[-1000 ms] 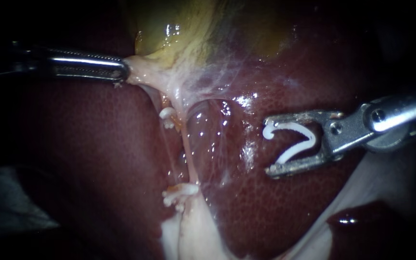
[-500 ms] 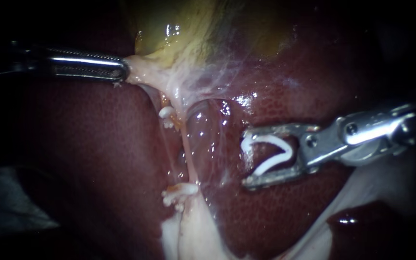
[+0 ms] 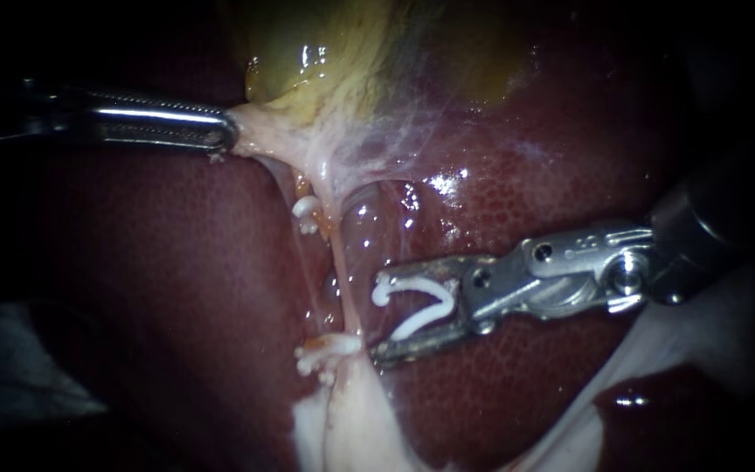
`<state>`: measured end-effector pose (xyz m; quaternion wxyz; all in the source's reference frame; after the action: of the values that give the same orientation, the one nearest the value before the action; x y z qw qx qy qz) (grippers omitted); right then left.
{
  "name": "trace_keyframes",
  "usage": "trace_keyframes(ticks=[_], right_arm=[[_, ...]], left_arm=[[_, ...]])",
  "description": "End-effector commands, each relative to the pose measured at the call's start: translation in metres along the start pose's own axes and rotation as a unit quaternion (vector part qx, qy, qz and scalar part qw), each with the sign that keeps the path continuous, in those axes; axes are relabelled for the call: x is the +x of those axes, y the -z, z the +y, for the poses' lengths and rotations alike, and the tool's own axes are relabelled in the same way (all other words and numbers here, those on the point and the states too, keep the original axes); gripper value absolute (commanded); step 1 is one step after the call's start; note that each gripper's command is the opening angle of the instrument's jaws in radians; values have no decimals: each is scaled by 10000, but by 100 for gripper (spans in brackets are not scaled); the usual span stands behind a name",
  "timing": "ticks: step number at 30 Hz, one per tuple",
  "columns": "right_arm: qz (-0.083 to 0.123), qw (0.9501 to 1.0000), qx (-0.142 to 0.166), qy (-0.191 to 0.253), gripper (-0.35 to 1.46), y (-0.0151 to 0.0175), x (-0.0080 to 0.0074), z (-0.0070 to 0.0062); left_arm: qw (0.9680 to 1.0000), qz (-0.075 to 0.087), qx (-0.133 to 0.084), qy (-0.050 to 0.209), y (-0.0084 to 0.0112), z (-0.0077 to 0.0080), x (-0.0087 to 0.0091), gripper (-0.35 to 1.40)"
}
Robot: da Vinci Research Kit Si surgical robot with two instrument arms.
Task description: Clipping first clip right tube
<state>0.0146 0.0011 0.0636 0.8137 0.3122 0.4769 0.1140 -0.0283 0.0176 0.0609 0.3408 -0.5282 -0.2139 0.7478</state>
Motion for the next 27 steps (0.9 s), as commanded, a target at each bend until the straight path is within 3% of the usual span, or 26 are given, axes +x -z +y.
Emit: trace_keyframes(ticks=[1, 27], right_arm=[[29, 10000, 11, -25, 50, -2, 0, 2], [122, 9996, 146, -194, 50, -38, -21, 28]], left_arm=[[10000, -1, 2, 0, 0, 0, 0, -35], [10000, 1, 12, 1, -1, 2, 0, -35]])
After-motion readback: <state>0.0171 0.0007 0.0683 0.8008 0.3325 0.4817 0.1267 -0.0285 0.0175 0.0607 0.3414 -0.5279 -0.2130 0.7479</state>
